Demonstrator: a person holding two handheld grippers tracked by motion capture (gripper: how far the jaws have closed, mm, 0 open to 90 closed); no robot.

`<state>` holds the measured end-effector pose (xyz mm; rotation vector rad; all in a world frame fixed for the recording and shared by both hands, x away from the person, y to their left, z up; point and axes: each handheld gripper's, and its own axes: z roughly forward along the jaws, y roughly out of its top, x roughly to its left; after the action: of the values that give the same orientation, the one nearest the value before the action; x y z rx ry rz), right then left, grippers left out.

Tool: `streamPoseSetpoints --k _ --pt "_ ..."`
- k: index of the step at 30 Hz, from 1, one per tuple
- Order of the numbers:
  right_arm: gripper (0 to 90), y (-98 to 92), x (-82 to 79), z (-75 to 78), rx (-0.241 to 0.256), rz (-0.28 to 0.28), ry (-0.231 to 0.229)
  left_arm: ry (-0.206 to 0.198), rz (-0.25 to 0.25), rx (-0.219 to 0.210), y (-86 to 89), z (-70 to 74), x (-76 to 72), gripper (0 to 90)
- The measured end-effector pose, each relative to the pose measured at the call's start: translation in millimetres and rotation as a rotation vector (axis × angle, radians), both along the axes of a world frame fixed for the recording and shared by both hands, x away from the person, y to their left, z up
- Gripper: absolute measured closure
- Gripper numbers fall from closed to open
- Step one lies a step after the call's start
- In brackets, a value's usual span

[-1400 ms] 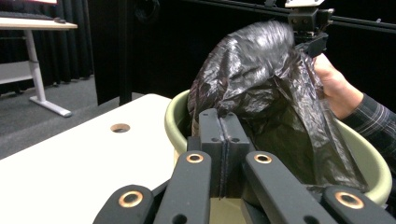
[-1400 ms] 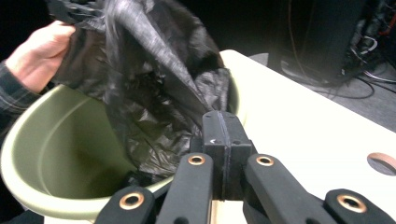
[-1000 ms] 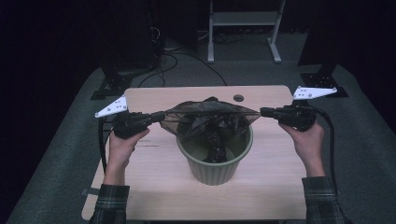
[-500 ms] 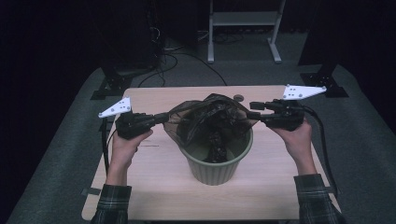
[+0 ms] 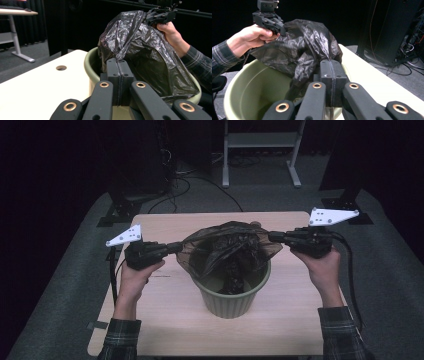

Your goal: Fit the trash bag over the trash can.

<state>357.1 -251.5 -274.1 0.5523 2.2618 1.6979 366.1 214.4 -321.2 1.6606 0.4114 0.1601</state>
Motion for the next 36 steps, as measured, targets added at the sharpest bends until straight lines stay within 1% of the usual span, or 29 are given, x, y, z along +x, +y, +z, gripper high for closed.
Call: streamPoseSetpoints --k 5,10,11,13,16,19,21,22,26,28,30,33,34,36 --pt "90.0 -12.4 -14.5 8.9 0.000 -0.007 -0.017 -0.012 -0.029 0.000 -10.4 6.3 -5.2 89.7" --pt "90.0 -19.2 -29.9 21.4 0.003 -0.008 -0.047 -0.038 -0.044 0.010 -14.2 20.2 -15.8 89.7" --pt "90.0 -19.8 -32.0 23.3 -0.003 -0.012 -0.048 -0.043 -0.043 0.014 -14.0 21.4 -16.8 89.7" --pt "90.0 -20.7 -31.1 23.1 -0.009 -0.018 -0.042 -0.042 -0.036 0.018 -12.8 21.2 -16.5 89.6" --pt "90.0 -21.6 -19.5 14.7 -0.006 -0.029 -0.014 -0.023 -0.022 0.012 -10.1 13.3 -8.3 89.6" --pt "90.0 -17.3 -1.1 1.3 -0.017 -0.053 0.019 -0.005 0.010 0.016 -8.8 2.4 4.0 89.7" --pt "90.0 -14.9 13.3 -8.4 -0.011 -0.065 0.043 0.010 0.034 0.010 -8.2 -5.3 12.3 89.7" --pt "90.0 -13.5 20.0 -12.9 -0.007 -0.070 0.059 0.013 0.048 0.016 -7.7 -8.6 15.8 89.7" --pt "90.0 -7.0 42.0 -25.6 -0.007 -0.102 0.089 0.025 0.102 0.022 -6.0 -19.8 26.4 89.7" --pt "90.0 -3.3 51.5 -29.7 -0.004 -0.111 0.102 0.029 0.128 0.039 -5.1 -24.3 30.6 89.7" --pt "90.0 -0.1 60.1 -33.9 -0.009 -0.119 0.113 0.032 0.146 0.047 -4.6 -28.7 33.4 89.7" --pt "90.0 3.6 69.9 -41.2 -0.013 -0.129 0.134 0.038 0.167 0.072 -4.7 -35.5 36.5 89.7" --pt "90.0 4.8 72.1 -43.7 -0.020 -0.130 0.141 0.038 0.174 0.088 -5.0 -37.8 37.4 89.7" --pt "90.0 8.3 75.9 -49.6 -0.042 -0.136 0.156 0.048 0.181 0.104 -5.4 -42.2 39.2 89.7"
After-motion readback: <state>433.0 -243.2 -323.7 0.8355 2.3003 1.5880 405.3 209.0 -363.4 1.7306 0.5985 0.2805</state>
